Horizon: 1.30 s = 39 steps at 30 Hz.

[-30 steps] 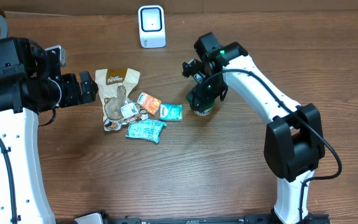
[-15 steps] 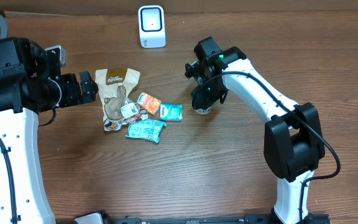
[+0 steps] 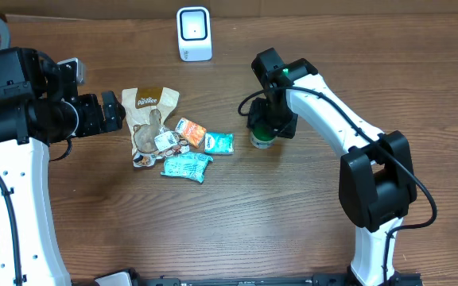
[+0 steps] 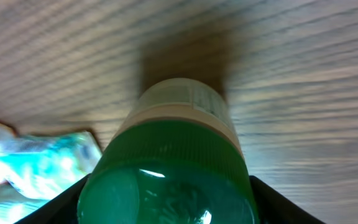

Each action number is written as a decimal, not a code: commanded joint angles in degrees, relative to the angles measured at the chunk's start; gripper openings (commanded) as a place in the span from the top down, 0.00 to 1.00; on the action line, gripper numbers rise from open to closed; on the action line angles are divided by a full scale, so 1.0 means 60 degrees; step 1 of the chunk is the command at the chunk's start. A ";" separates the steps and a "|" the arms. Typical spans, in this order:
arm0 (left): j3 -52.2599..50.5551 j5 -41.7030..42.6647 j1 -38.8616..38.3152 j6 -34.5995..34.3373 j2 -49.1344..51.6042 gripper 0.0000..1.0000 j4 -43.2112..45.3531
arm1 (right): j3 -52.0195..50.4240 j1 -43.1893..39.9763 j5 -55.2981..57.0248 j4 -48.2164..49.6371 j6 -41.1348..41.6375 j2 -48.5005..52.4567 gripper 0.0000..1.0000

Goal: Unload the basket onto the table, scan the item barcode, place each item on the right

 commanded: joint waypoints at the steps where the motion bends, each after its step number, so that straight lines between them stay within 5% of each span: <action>1: 0.0036 0.0142 -0.0055 -0.0066 -0.0004 0.00 0.0007 | -0.0025 -0.0029 -0.0393 0.0321 0.1297 -0.0007 0.24; 6: 0.0036 0.0142 -0.0055 -0.0066 -0.0004 0.01 0.0007 | 0.0364 -0.0109 -0.0543 0.0437 -0.1468 -0.0018 0.00; 11: 0.0040 0.0142 -0.0055 -0.0066 -0.0004 0.00 0.0007 | 0.1126 -0.0109 -0.0557 -0.0117 -0.3832 -0.0044 0.00; 18: 0.0036 0.0142 -0.0055 -0.0066 -0.0004 0.01 0.0007 | 0.0860 -0.0055 -0.0514 -0.0080 -0.5326 -0.0040 0.00; 39: 0.0036 0.0142 -0.0055 -0.0066 -0.0004 0.00 0.0007 | -0.0066 0.0135 0.1173 0.0437 -0.5195 -0.0033 0.39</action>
